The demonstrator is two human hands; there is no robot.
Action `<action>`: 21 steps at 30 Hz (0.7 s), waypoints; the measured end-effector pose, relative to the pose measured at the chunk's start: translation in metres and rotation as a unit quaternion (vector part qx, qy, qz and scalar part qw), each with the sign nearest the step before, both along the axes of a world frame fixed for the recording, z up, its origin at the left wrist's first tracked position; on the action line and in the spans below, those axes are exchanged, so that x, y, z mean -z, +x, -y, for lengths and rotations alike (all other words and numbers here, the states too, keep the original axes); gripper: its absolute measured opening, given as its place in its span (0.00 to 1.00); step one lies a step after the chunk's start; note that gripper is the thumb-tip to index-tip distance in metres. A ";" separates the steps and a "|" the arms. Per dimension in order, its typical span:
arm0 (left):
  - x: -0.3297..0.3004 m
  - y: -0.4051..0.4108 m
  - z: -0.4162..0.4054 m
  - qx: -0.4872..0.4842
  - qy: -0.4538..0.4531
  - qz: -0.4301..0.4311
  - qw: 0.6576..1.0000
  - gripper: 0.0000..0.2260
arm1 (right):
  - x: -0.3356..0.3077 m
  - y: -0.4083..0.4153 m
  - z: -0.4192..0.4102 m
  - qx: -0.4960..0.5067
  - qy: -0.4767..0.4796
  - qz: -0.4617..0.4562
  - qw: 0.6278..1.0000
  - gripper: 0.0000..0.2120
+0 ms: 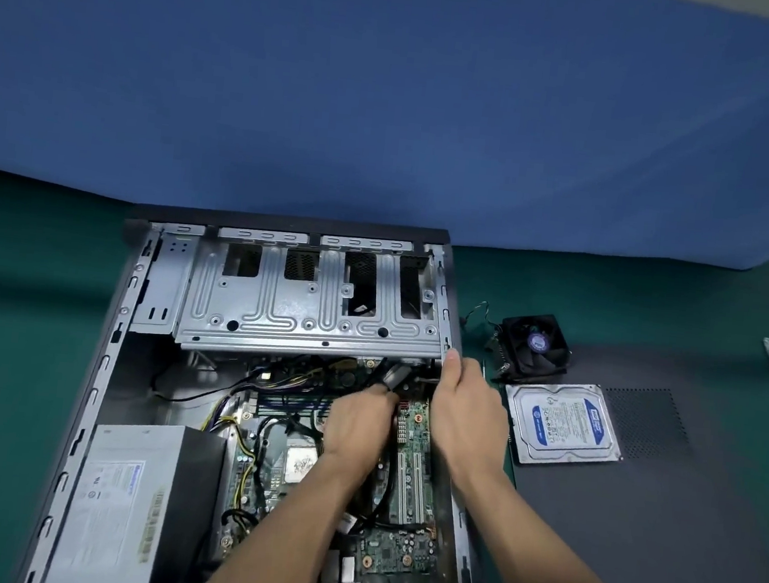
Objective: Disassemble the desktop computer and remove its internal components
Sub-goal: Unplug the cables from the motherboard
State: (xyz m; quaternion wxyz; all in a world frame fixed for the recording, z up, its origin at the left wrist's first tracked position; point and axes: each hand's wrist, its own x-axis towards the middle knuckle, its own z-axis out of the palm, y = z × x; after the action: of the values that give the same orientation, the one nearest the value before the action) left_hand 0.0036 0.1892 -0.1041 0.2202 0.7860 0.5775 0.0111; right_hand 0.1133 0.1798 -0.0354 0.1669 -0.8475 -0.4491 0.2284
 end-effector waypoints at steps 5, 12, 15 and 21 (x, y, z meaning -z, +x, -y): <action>0.011 -0.006 0.007 -0.007 0.034 0.042 0.999 0.17 | 0.001 0.001 0.000 0.002 -0.007 0.001 1.000 0.23; 0.006 -0.002 0.004 -0.035 0.022 0.044 0.998 0.13 | 0.002 0.002 -0.001 -0.005 -0.016 0.002 1.000 0.24; 0.003 -0.002 0.004 -0.013 0.031 0.001 0.999 0.13 | 0.003 0.002 -0.001 -0.006 -0.019 -0.002 1.000 0.24; 0.001 0.005 0.001 -0.077 0.005 0.028 0.997 0.14 | 0.005 0.003 -0.002 -0.007 -0.024 0.002 1.000 0.25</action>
State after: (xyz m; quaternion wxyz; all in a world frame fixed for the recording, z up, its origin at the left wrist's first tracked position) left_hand 0.0082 0.1882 -0.1049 0.2306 0.7400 0.6296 0.0530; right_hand 0.1160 0.1813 -0.0407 0.1436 -0.8484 -0.4500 0.2388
